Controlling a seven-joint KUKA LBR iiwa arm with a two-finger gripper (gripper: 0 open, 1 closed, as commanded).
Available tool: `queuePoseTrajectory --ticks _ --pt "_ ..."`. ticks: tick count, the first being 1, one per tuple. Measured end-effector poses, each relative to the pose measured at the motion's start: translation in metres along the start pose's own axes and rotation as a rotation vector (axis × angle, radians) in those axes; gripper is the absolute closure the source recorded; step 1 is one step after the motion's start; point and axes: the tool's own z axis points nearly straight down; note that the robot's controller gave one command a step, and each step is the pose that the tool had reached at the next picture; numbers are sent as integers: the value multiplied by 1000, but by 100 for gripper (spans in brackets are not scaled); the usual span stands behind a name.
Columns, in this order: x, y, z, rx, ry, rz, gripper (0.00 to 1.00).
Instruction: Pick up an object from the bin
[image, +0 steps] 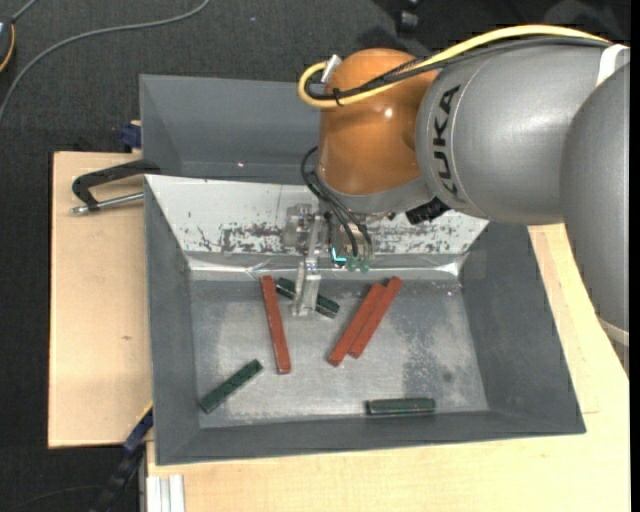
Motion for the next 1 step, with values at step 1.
queuePoseTrajectory --ticks 1 --pt "10 -17 118 -1 -5 181 0"
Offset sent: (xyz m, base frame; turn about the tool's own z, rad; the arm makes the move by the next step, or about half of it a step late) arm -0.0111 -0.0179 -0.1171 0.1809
